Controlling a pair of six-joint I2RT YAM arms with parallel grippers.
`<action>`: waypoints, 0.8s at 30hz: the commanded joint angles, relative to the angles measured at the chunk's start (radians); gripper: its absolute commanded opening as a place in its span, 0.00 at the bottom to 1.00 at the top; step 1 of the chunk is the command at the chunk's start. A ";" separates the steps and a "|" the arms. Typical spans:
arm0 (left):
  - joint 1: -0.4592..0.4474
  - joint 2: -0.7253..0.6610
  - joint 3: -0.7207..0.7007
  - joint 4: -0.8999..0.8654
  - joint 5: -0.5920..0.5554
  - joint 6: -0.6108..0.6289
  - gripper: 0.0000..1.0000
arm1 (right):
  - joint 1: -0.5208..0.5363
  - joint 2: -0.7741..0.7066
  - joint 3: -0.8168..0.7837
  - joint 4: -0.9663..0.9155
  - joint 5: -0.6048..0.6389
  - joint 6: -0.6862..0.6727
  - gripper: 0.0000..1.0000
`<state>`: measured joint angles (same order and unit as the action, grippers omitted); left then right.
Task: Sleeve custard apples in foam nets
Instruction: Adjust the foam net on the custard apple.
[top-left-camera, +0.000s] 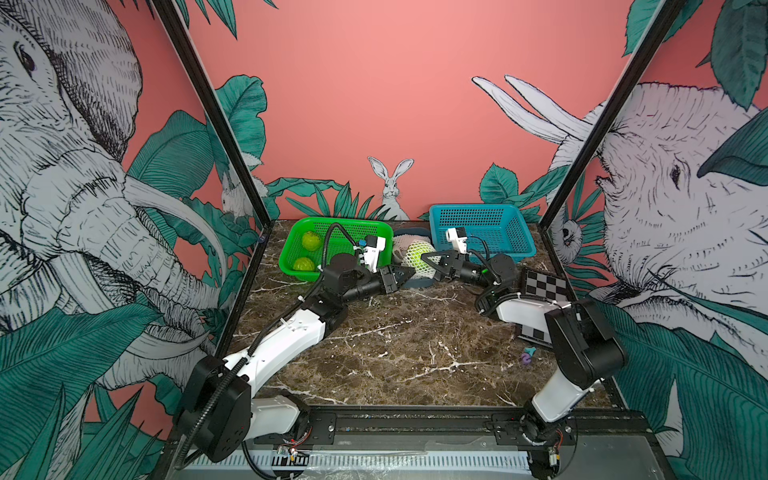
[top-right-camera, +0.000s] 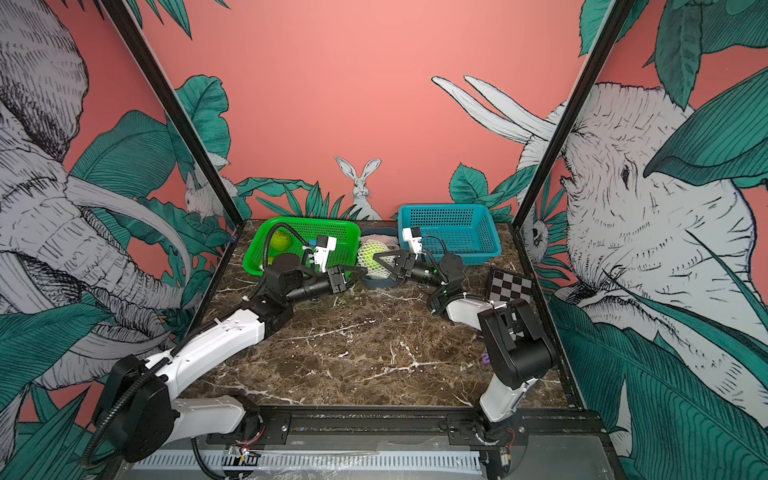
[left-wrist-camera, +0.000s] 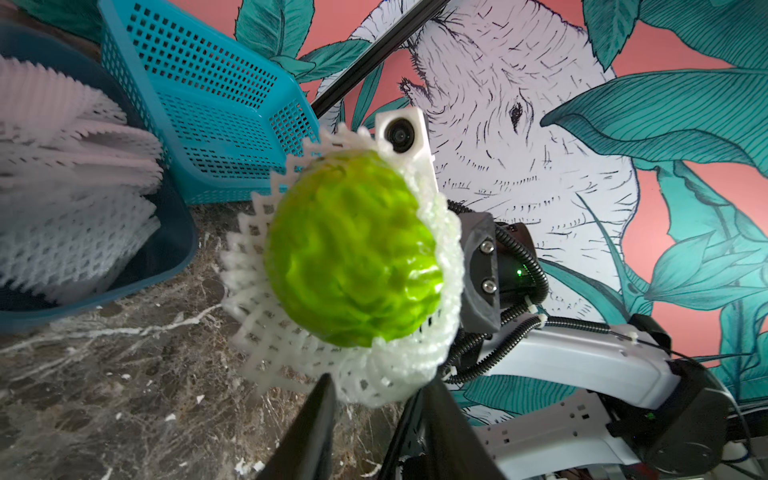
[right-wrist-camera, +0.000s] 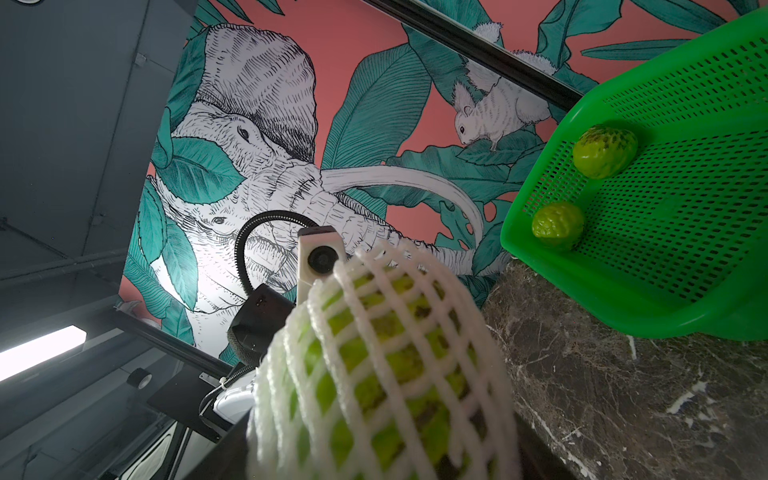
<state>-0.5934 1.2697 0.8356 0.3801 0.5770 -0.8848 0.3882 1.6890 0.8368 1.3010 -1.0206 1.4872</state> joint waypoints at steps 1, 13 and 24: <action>-0.003 -0.007 0.022 0.007 -0.026 0.015 0.42 | 0.005 0.016 0.026 0.110 0.017 0.058 0.73; -0.017 0.029 0.050 0.071 0.017 -0.008 0.17 | 0.005 0.021 0.010 0.109 0.028 0.049 0.72; -0.016 -0.072 0.040 -0.115 -0.088 0.101 0.00 | 0.006 0.012 0.002 0.101 0.032 0.041 0.72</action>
<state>-0.6090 1.2701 0.8577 0.3382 0.5465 -0.8467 0.3889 1.7046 0.8368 1.3197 -1.0107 1.4929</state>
